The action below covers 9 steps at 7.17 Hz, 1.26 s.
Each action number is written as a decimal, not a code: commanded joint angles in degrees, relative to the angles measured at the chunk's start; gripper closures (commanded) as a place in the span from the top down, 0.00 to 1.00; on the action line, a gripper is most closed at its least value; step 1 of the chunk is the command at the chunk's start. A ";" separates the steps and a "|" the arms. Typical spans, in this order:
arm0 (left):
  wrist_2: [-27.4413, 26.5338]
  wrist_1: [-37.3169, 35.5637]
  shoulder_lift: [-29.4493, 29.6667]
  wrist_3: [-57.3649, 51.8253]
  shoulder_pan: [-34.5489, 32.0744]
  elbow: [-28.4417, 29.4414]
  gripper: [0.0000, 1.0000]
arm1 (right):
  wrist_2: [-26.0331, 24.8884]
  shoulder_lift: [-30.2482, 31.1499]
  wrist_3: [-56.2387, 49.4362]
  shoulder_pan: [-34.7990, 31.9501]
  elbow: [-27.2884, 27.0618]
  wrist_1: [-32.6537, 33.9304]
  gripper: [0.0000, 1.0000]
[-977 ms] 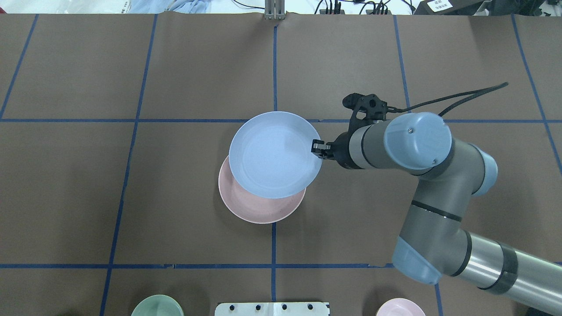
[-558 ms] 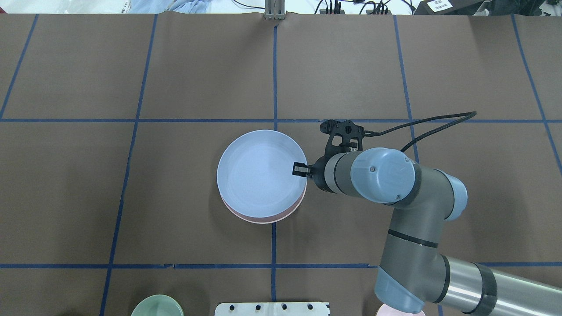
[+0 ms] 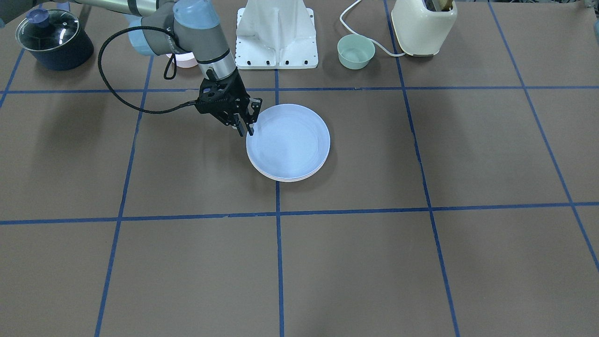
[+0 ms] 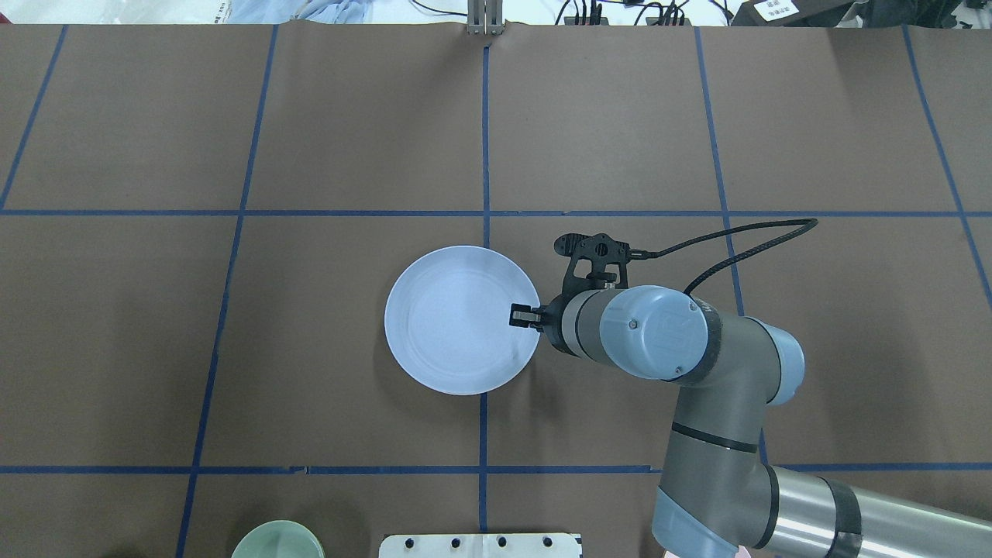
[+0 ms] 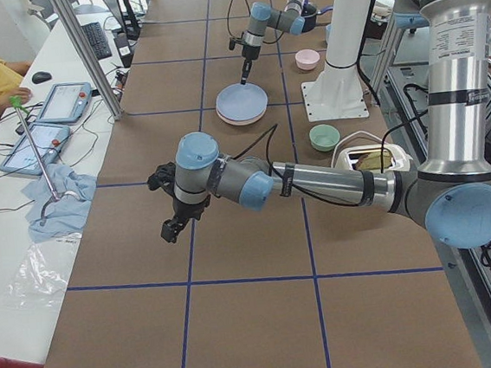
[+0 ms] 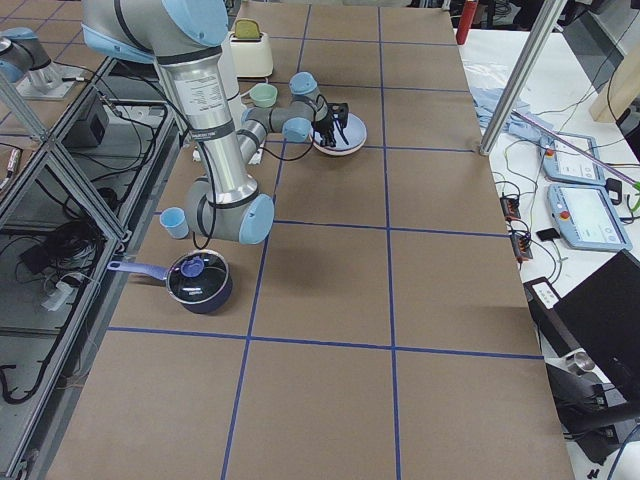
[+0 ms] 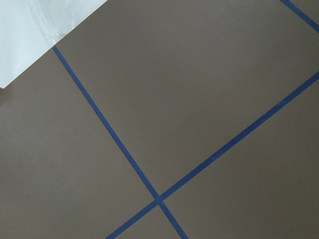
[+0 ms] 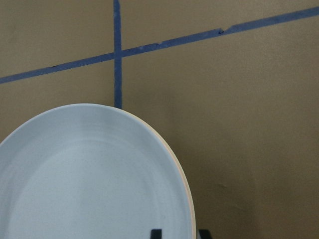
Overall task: Stack three plates with pink and blue
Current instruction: 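Open the right gripper and lift it away from the stack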
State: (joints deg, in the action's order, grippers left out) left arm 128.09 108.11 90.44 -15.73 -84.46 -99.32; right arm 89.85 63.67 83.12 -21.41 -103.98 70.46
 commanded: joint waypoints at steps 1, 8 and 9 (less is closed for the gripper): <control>0.05 0.00 0.00 0.00 0.00 0.18 1.00 | 0.76 0.05 -0.24 -1.69 -1.73 2.20 1.00; 10.95 -12.92 -7.21 5.71 -3.77 2.64 1.00 | 39.85 5.59 -56.20 -49.19 8.21 16.90 1.00; 8.95 -12.83 -7.64 5.36 -4.04 2.21 1.00 | 41.88 7.59 -66.58 -54.21 12.27 16.64 1.00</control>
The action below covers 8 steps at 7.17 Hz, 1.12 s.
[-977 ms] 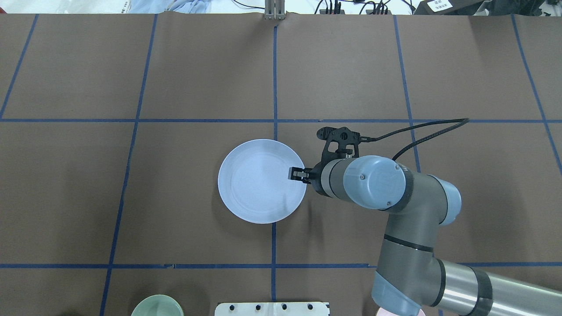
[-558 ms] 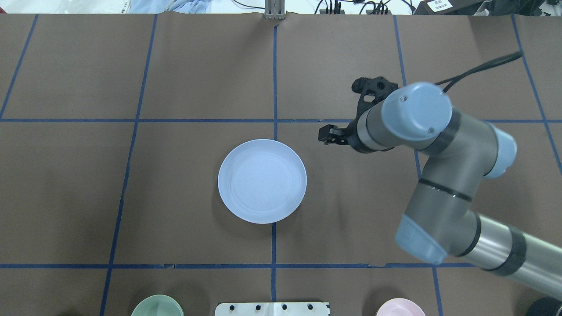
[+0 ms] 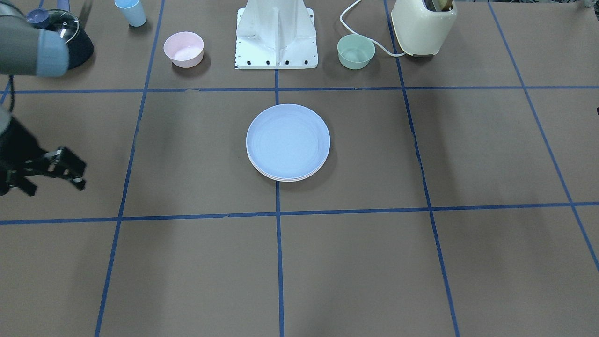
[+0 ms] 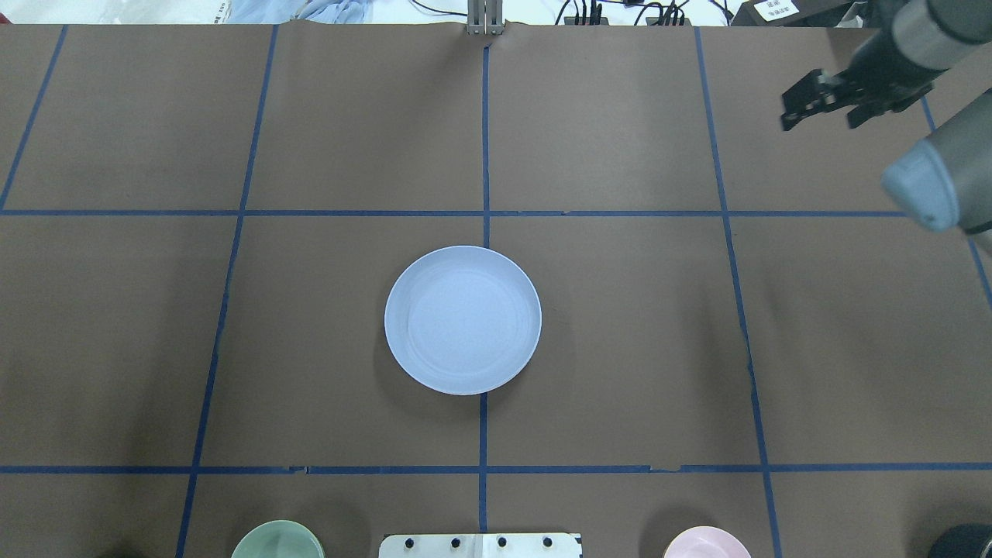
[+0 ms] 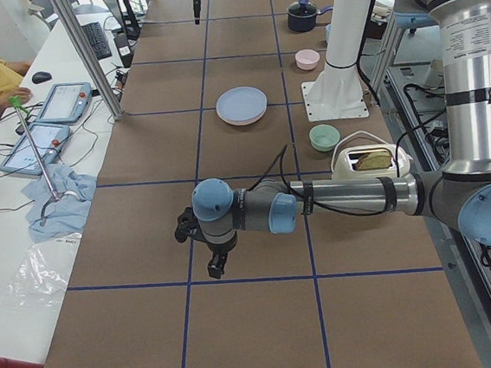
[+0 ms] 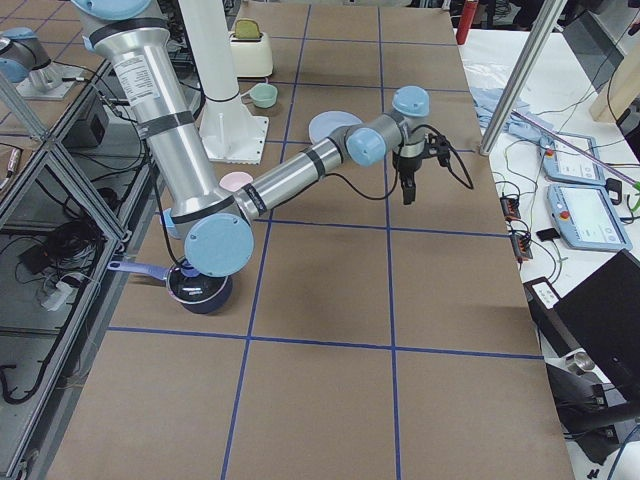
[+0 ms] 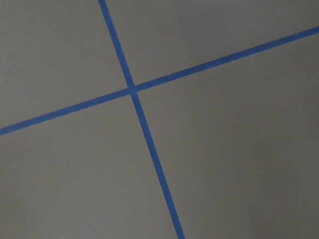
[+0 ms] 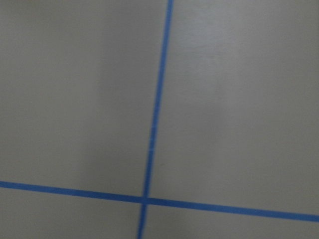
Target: Stack three plates with pink and blue
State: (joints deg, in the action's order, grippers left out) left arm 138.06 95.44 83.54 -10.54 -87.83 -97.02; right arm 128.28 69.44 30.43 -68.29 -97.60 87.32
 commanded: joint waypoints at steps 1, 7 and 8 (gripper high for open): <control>-6.69 -0.43 -0.13 -0.01 -0.94 -0.10 1.00 | 3.12 6.36 -19.65 -11.82 6.28 -0.57 1.00; -6.58 -9.31 3.82 0.17 -1.47 0.07 1.00 | 2.85 24.94 -26.66 -19.43 5.75 -4.35 1.00; -6.58 -9.04 3.83 0.25 -1.47 -0.36 1.00 | 3.64 25.22 -26.48 -20.47 5.40 -4.35 1.00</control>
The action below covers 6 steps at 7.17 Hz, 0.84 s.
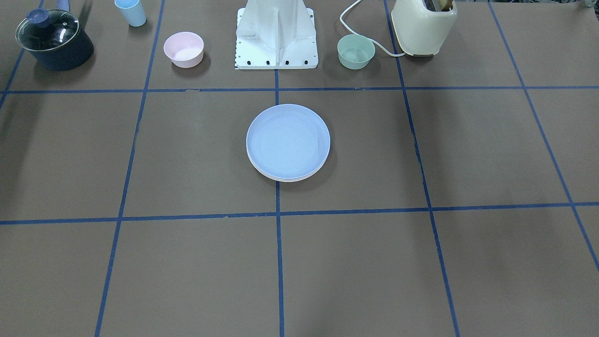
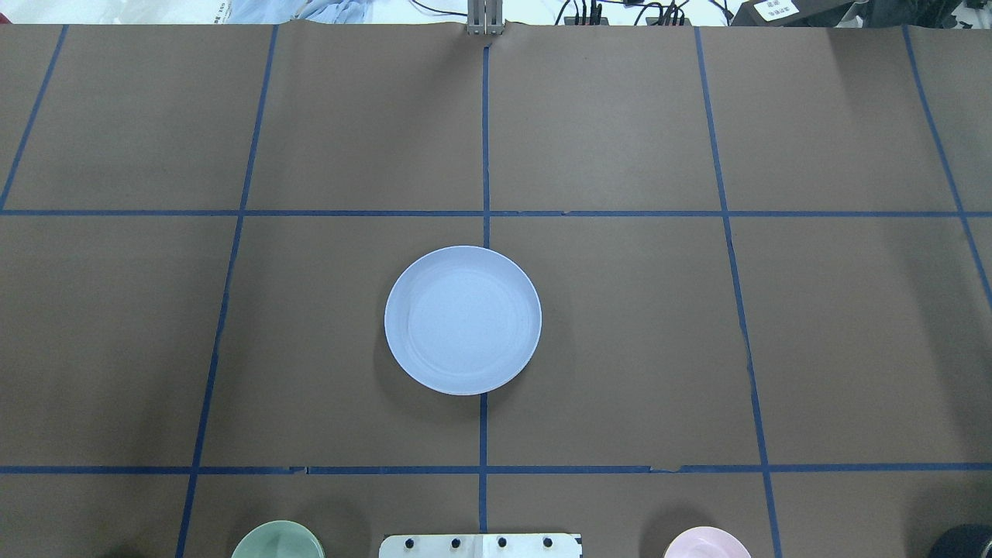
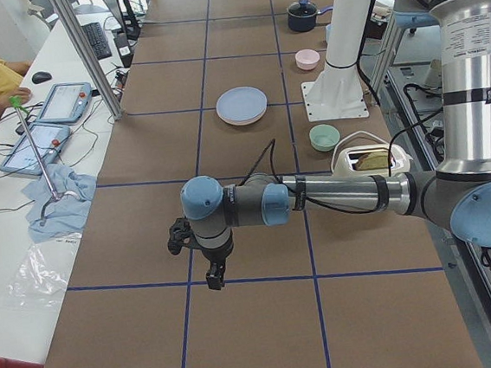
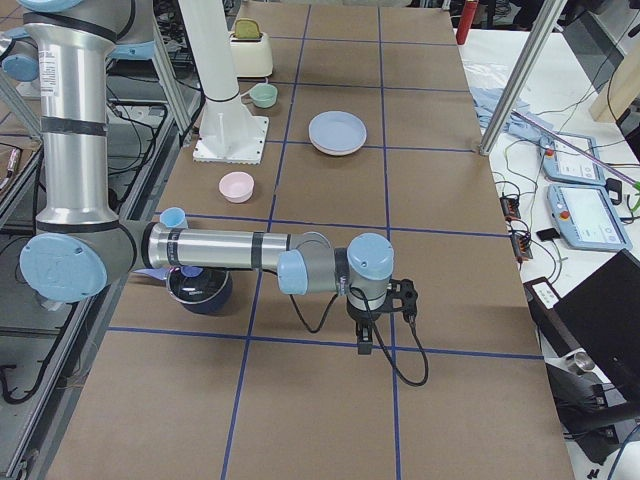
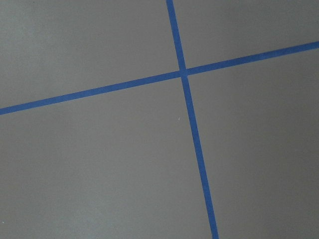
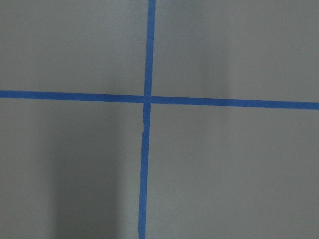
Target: Stack three plates with pink and blue
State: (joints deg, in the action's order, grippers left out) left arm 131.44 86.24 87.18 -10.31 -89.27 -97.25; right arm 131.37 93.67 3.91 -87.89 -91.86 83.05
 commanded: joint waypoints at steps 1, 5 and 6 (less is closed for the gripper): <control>-0.48 0.68 -0.17 0.03 0.32 0.31 1.00 | 0.90 1.43 0.13 -0.88 -0.77 -0.08 1.00; -0.40 0.68 -0.26 -0.06 0.41 -0.13 1.00 | 0.82 2.05 0.22 -0.88 -1.48 -0.17 1.00; -0.57 0.68 -0.17 -0.15 0.41 -0.13 1.00 | 0.73 2.05 0.14 -0.88 -1.48 -0.08 1.00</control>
